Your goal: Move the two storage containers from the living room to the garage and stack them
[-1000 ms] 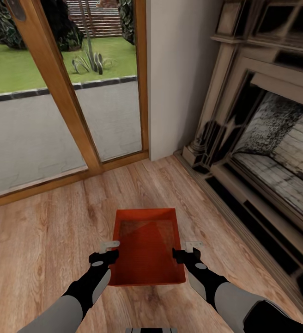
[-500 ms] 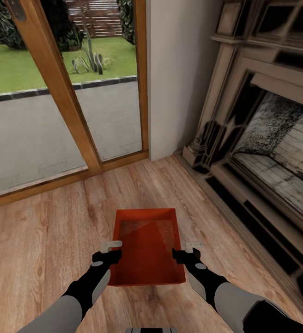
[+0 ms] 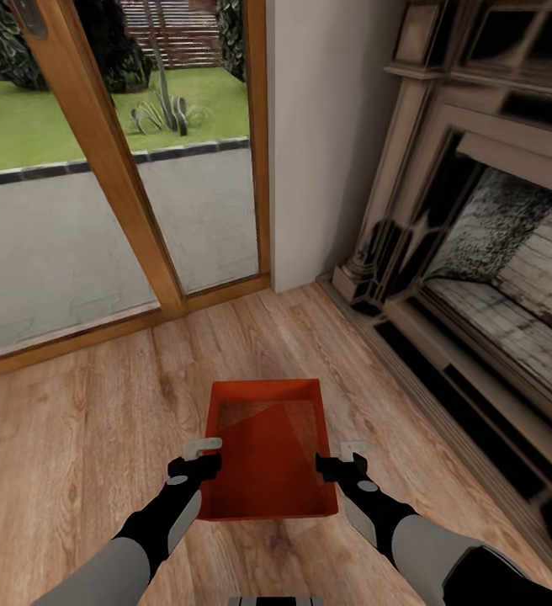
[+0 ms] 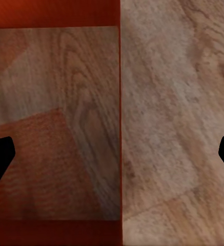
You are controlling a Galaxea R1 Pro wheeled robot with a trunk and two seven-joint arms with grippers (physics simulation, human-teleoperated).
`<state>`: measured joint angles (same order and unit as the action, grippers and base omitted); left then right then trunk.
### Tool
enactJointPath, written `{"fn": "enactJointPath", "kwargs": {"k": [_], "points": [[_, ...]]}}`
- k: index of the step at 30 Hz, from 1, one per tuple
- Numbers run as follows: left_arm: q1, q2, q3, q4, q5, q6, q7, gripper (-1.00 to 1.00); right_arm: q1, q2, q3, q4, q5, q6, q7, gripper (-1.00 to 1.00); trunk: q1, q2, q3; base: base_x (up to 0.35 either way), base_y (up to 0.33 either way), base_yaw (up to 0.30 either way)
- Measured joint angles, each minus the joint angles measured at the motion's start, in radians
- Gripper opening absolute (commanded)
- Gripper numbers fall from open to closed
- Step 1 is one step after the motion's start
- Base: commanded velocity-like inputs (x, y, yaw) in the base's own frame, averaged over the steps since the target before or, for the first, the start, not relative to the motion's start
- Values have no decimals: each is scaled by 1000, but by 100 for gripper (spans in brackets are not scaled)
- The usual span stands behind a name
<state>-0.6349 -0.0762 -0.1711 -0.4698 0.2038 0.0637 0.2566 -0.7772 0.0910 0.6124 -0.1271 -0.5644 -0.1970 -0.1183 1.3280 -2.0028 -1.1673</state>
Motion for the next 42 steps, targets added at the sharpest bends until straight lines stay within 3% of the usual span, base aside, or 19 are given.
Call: {"fn": "enactJointPath", "kwargs": {"k": [38, 42], "points": [[0, -2, 6, -8, 6, -1, 22, 100, 0, 10, -1, 0, 0, 2, 0, 100, 0, 0, 0, 0, 0, 0], [0, -2, 8, -12, 8, 5, 26, 100, 0, 10, -1, 1, -1, 2, 0, 100, 15, -28, -12, 0, 0, 0]]}}
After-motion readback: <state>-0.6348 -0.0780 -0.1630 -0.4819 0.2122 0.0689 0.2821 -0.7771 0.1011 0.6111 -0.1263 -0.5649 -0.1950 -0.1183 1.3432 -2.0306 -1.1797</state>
